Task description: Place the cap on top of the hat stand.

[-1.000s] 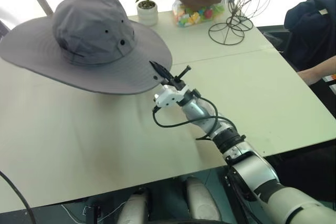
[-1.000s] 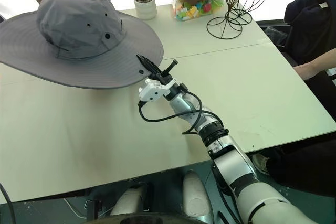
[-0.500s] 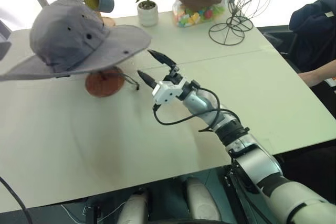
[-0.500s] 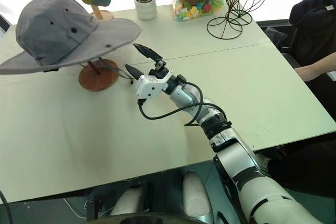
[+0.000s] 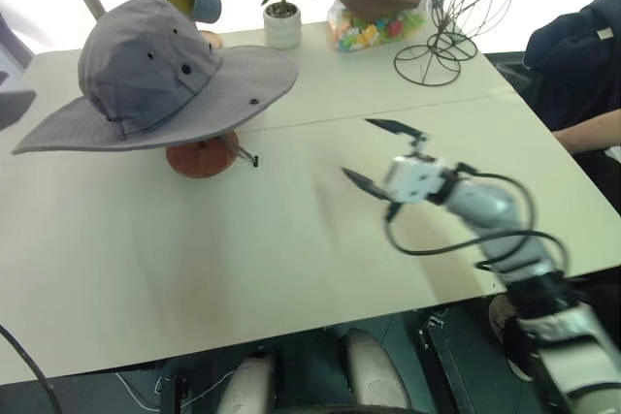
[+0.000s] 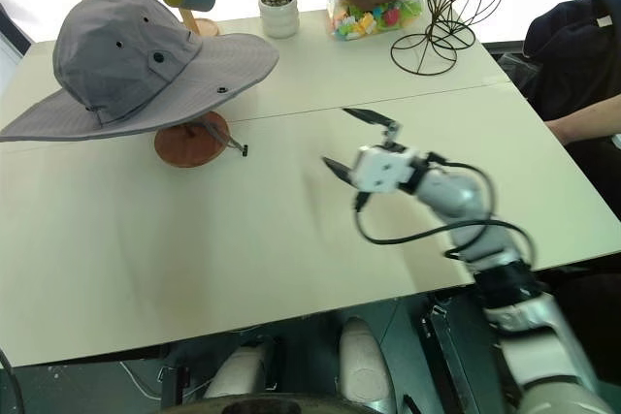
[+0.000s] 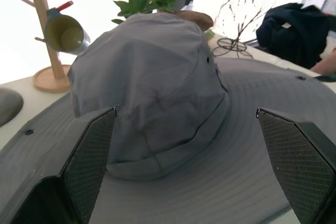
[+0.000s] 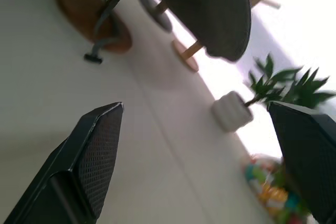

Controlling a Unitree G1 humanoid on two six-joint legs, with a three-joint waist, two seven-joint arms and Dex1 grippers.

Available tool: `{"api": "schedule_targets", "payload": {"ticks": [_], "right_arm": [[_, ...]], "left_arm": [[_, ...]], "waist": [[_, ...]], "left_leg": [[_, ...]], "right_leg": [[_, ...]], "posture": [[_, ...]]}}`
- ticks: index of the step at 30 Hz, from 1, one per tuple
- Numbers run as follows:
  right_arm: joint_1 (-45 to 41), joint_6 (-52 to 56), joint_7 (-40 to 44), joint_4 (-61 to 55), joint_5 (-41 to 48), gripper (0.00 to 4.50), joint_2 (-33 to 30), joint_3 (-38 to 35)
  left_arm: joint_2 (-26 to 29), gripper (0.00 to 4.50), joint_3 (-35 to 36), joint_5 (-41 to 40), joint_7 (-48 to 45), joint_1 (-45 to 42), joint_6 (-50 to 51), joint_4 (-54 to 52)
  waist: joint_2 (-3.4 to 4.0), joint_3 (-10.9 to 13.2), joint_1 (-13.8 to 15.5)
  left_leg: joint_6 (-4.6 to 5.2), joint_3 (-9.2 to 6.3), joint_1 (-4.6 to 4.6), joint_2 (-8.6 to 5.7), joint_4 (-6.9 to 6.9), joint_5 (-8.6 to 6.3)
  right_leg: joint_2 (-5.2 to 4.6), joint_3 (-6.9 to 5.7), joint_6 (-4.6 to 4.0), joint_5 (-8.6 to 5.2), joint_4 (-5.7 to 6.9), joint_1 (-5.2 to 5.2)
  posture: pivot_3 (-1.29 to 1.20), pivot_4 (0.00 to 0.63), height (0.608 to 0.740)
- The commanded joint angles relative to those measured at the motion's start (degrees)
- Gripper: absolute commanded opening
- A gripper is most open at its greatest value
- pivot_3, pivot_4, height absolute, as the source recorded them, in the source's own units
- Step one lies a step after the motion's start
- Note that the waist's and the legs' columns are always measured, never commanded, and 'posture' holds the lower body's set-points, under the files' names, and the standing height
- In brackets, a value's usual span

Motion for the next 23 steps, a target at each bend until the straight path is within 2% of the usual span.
{"api": "schedule_targets", "payload": {"ticks": [1, 4, 6, 10, 16, 23], "right_arm": [[-2.4, 21.96, 11.51, -7.45, 20.63, 4.48, -8.69, -9.81], [-7.97, 39.44, 19.82, -5.6, 33.51, 4.48, -17.18, -14.68], [-12.1, 45.7, 23.45, -2.22, 36.46, 4.48, -20.48, -15.78], [-25.96, 55.99, 26.47, 7.27, 39.86, 4.48, -22.12, -16.17], [-34.83, 60.17, 30.34, 12.37, 37.61, 4.48, -21.65, -14.32], [-34.51, 59.77, 33.62, 12.24, 34.43, 4.48, -21.37, -12.7]], "left_arm": [[1.11, 4.5, 3.05, 2.0, -2.13, 2.23, -2.57, -0.79], [1.29, 4.5, 4.28, 3.22, -3.49, 4.42, -3.72, -0.62], [1.28, 4.5, 4.91, 3.96, -4.24, 5.56, -4.44, -0.47], [1.77, 4.5, 7.37, 5.47, -6.14, 8.13, -5.45, 0.07], [2.53, 4.5, 13.02, 7.64, -8.52, 11.91, -5.14, 2.28], [1.1, 4.5, 15.79, 8.14, -8.93, 14.68, -4.67, 1.58]], "waist": [[0.09, 0.05, 0.56], [0.17, 0.1, 1.46], [0.18, 0.11, 1.99], [0.22, 0.13, 3.1], [0.23, 0.13, 3.95], [0.23, 0.13, 4.2]], "left_leg": [[0.02, 0.0, 0.0, 0.01, 0.02, -0.01], [0.15, 0.04, 0.0, 0.03, 0.14, -0.09], [0.23, 0.09, 0.0, 0.04, 0.19, -0.13], [0.51, 0.22, 0.0, 0.06, 0.31, -0.31], [0.49, 0.29, -0.08, 0.06, 0.29, -0.31], [0.51, 0.32, -0.08, 0.05, 0.3, -0.33]], "right_leg": [[0.0, 0.0, -0.03, 0.02, 0.0, 0.0], [-0.01, -0.01, -0.04, 0.03, -0.03, 0.06], [-0.03, -0.01, -0.06, 0.04, -0.05, 0.08], [-0.06, 0.01, -0.08, 0.07, -0.08, 0.13], [-0.09, 0.02, -0.09, 0.08, -0.11, 0.01], [-0.11, 0.03, -0.08, 0.09, -0.08, -0.01]], "posture": [[0.0, 0.15, 0.74], [0.0, 0.15, 0.74], [0.0, 0.15, 0.74], [0.0, 0.15, 0.74], [0.0, 0.15, 0.74], [0.0, 0.15, 0.74]]}}
